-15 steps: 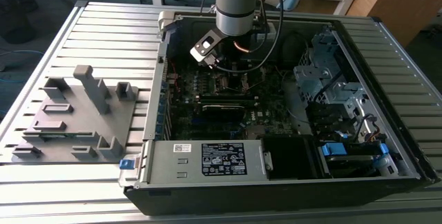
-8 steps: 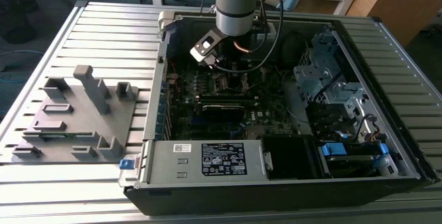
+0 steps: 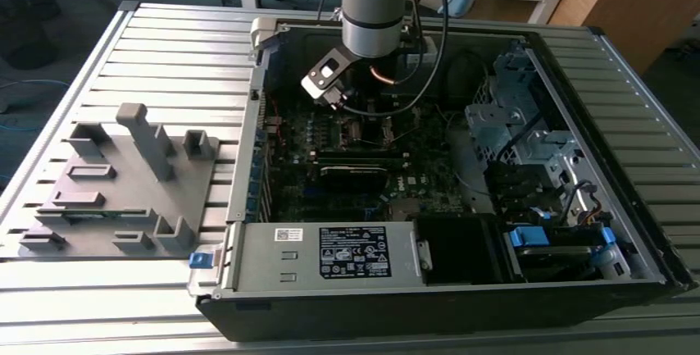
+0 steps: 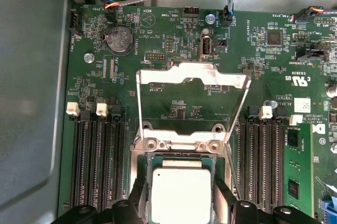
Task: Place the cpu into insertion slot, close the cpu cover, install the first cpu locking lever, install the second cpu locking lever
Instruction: 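Place the cpu into insertion slot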
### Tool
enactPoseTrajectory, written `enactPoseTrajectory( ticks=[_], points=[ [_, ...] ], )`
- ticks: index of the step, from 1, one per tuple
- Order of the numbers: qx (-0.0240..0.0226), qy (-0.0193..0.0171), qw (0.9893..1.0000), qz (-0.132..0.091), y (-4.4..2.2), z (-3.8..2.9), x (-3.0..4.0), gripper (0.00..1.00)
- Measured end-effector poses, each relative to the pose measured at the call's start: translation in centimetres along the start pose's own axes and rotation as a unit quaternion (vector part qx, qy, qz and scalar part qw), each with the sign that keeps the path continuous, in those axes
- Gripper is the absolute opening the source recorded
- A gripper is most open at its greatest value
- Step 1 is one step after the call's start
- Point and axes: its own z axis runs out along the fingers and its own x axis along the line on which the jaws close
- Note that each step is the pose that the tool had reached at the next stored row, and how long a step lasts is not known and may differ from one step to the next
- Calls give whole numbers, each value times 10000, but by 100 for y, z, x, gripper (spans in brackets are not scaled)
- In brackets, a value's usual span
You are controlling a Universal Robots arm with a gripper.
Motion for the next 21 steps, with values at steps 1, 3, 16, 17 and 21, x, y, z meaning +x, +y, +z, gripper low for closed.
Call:
enactPoseTrajectory(
  ticks=[1,3,16,17,21],
  points=[
    [0,0,10000,0,0,0,0,61],
    [0,0,10000,0,0,0,0,61],
    [0,1,10000,0,8,-123,-2,61],
    [0,0,10000,0,8,-124,-2,61],
    [0,0,10000,0,8,-126,-2,60]
  ],
)
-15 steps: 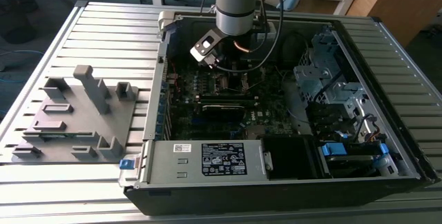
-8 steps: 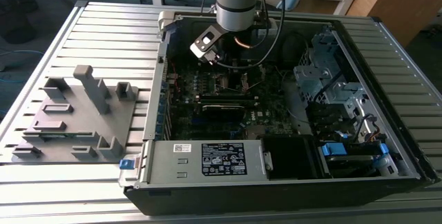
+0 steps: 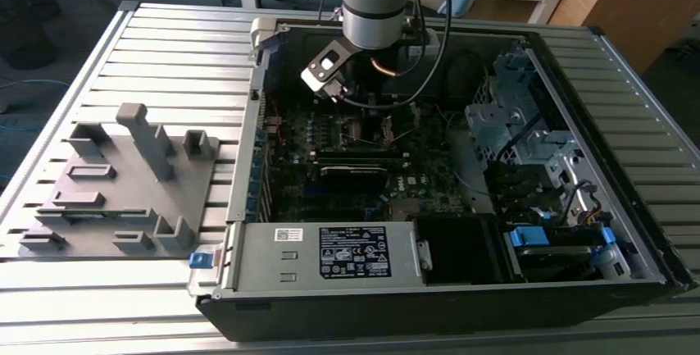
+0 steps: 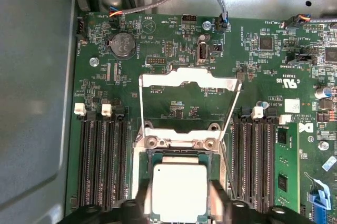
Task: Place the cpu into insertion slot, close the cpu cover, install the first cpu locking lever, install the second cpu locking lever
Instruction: 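Place the cpu into insertion slot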
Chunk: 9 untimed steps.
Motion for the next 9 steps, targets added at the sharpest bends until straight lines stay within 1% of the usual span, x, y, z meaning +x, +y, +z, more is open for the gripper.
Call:
enactPoseTrajectory(
  ticks=[3,4,5,6,9],
  points=[
    [0,0,10000,0,0,-2,0,41],
    [0,0,10000,0,0,-2,0,41],
    [0,0,10000,0,0,-3,0,36],
    [0,0,10000,0,0,-4,0,36],
    [0,0,10000,0,0,-5,0,18]
  ],
)
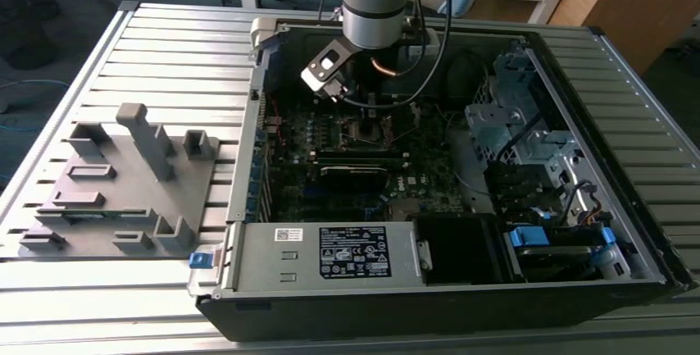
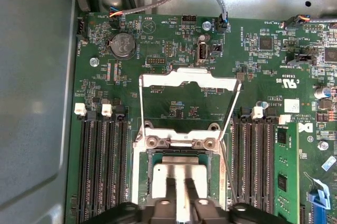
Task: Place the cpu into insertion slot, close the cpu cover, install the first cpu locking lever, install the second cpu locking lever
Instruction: 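Place the cpu into insertion slot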
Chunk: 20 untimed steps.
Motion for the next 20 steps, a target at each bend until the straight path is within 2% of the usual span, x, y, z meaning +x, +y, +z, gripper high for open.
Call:
enactPoseTrajectory(
  ticks=[2,3,7,8,9,20],
  points=[
    [0,0,10000,0,0,-1,0,18],
    [0,0,10000,0,0,-2,0,11],
    [11,0,10000,-1,1,-3,0,11],
    [75,-1,10000,-2,2,-2,-1,11],
    [120,0,9999,-2,2,-2,-1,11],
    [127,1,9999,0,7,12,0,11]
  ],
)
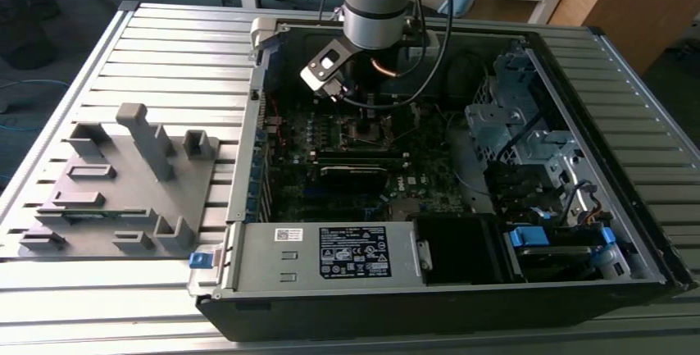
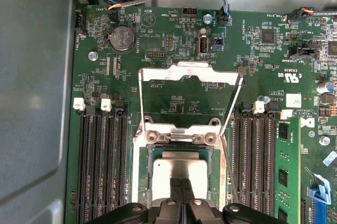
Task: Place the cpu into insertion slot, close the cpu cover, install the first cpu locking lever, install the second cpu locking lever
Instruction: 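Place the cpu into insertion slot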
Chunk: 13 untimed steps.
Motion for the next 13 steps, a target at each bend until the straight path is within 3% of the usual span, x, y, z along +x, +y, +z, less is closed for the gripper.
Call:
enactPoseTrajectory(
  ticks=[13],
  points=[
    [3,-18,10000,0,13,35,1,11]
  ],
)
